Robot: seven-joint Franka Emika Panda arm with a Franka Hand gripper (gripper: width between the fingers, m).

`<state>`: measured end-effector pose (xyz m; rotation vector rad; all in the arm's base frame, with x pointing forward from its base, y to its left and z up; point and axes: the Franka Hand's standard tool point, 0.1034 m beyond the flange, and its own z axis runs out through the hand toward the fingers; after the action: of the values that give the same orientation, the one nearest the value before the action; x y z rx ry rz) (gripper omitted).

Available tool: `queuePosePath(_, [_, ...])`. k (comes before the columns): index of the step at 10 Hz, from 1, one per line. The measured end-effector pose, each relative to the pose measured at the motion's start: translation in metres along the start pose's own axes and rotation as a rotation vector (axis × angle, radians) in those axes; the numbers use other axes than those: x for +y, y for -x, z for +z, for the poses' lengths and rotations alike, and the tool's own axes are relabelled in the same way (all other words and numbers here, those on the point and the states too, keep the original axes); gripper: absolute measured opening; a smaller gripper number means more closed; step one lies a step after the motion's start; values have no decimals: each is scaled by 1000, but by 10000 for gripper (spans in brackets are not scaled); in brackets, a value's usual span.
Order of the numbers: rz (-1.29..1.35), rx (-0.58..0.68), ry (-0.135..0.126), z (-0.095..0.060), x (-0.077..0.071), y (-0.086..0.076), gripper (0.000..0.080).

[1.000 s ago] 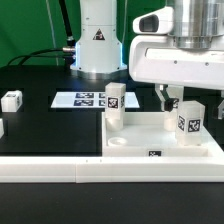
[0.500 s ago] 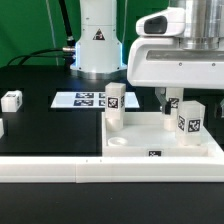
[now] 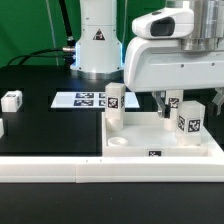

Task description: Assemble square table

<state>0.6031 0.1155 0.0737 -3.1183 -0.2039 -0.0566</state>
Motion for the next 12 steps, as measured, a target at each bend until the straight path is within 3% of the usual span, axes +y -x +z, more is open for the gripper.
queuePosePath(1, [-10,0,1,0,0,0,649])
queuePosePath(2, [-6,0,1,0,0,0,529])
queuePosePath(3, [-6,0,1,0,0,0,353])
queuePosePath(4, [-6,0,1,0,0,0,353])
queuePosePath(5, [3,0,0,0,0,0,290])
queuePosePath(7, [38,0,0,0,0,0,290])
queuePosePath(10, [334,1,-25,1,1,1,290])
queuePosePath(12, [515,10,-23,1,9,2,291])
